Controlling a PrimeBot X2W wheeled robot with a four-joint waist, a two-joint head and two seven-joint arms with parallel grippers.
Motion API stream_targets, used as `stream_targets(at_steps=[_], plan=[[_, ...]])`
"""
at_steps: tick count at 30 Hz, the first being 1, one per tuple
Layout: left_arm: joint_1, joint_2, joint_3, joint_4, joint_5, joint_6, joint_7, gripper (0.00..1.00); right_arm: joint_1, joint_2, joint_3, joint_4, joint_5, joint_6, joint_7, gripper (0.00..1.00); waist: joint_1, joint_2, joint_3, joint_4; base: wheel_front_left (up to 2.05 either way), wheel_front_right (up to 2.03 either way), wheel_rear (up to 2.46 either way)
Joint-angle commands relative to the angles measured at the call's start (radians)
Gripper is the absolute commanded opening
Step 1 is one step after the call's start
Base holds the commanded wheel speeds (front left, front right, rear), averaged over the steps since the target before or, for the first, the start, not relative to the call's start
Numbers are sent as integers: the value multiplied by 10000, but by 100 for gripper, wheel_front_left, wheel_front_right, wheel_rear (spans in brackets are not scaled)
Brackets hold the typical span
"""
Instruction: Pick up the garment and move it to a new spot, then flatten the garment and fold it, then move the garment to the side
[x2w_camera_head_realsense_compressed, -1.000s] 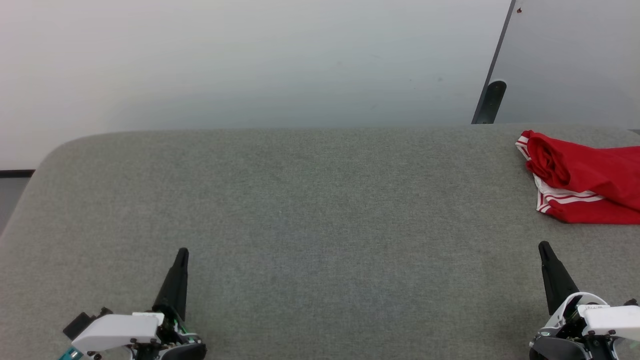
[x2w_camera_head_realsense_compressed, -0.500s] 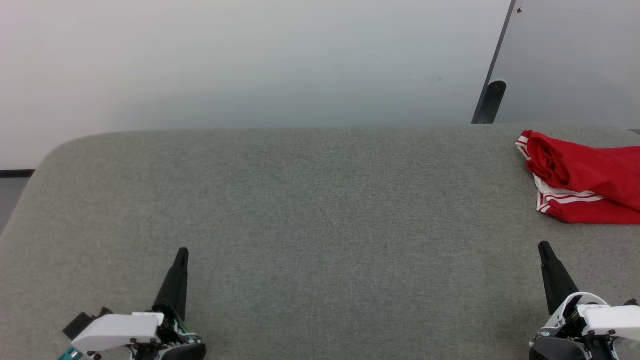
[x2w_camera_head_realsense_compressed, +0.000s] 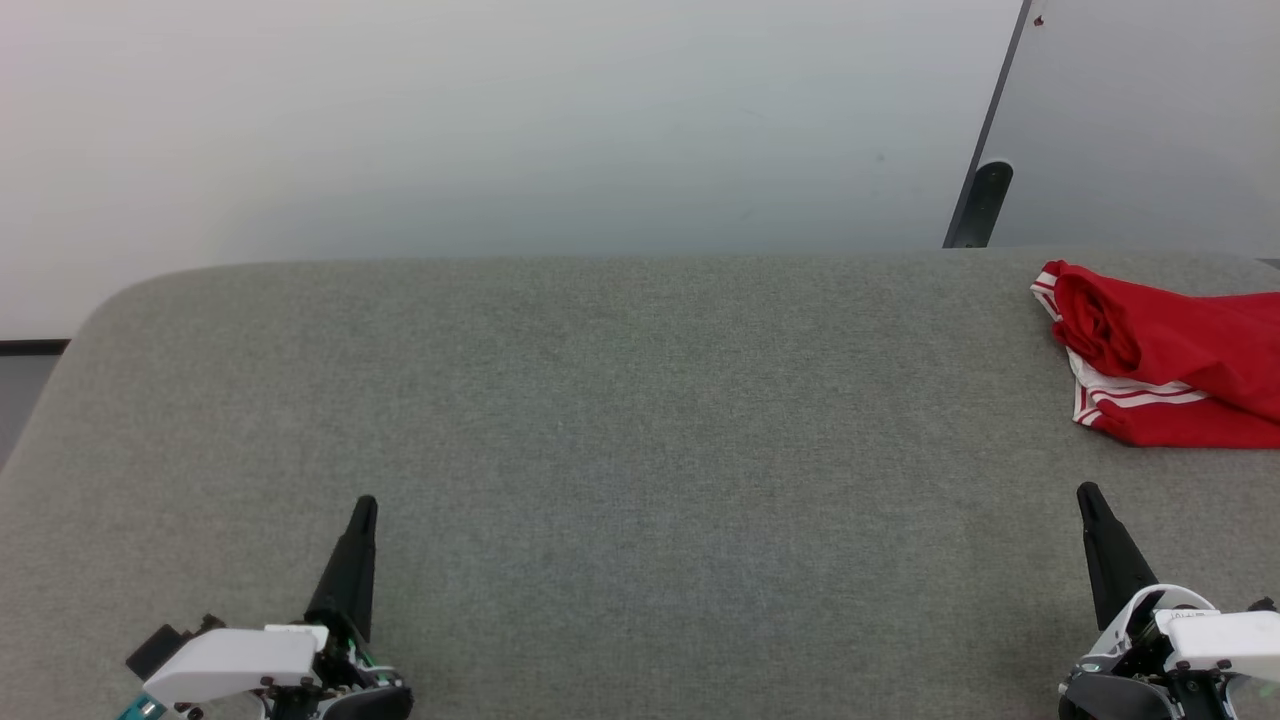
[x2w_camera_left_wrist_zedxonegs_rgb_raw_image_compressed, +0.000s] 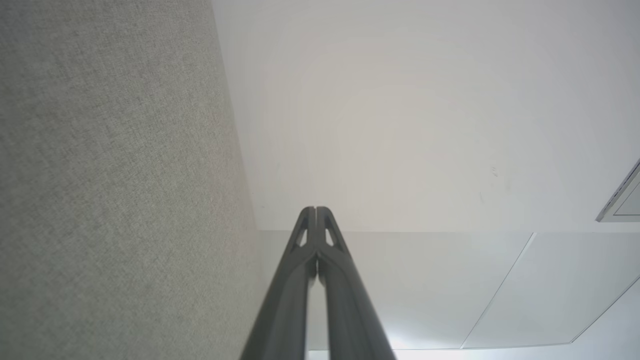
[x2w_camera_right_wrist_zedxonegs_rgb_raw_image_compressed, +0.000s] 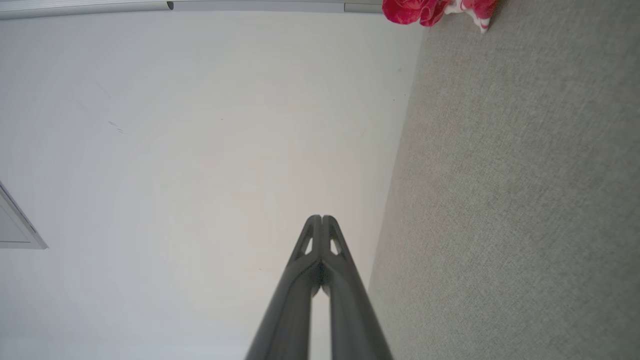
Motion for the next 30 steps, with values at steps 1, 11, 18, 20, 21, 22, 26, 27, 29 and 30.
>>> stream_targets(at_steps=[1,11,18,20,21,22,26,27,29,30], plan=[[-97,17,22,-16,-33,-34,26,0,-26,36,22,-17,44,4,15,0,0,-1,0,0,0,0,0],[-97,17,22,-16,-33,-34,26,0,-26,36,22,-17,44,4,15,0,0,-1,0,0,0,0,0],[-97,17,23,-16,-33,-34,26,0,-26,36,22,-17,44,4,15,0,0,-1,0,0,0,0,0],[-97,17,22,-16,-33,-34,26,0,-26,36,22,-17,44,4,15,0,0,-1,0,0,0,0,0],[-97,17,22,-16,-33,-34,26,0,-26,36,22,-17,44,4,15,0,0,-1,0,0,0,0,0],[-97,18,23,-16,-33,-34,26,0,-26,36,22,-17,44,4,15,0,0,-1,0,0,0,0,0],[-97,18,25,-16,-33,-34,26,0,-26,36,22,-17,44,4,15,0,0,-1,0,0,0,0,0],[-97,18,25,-16,-33,-34,26,0,-26,36,22,-17,44,4,15,0,0,-1,0,0,0,0,0],[-97,18,22,-16,-33,-34,26,0,-26,36,22,-17,44,4,15,0,0,-1,0,0,0,0,0],[-97,18,23,-16,-33,-34,26,0,-26,36,22,-17,44,4,15,0,0,-1,0,0,0,0,0]])
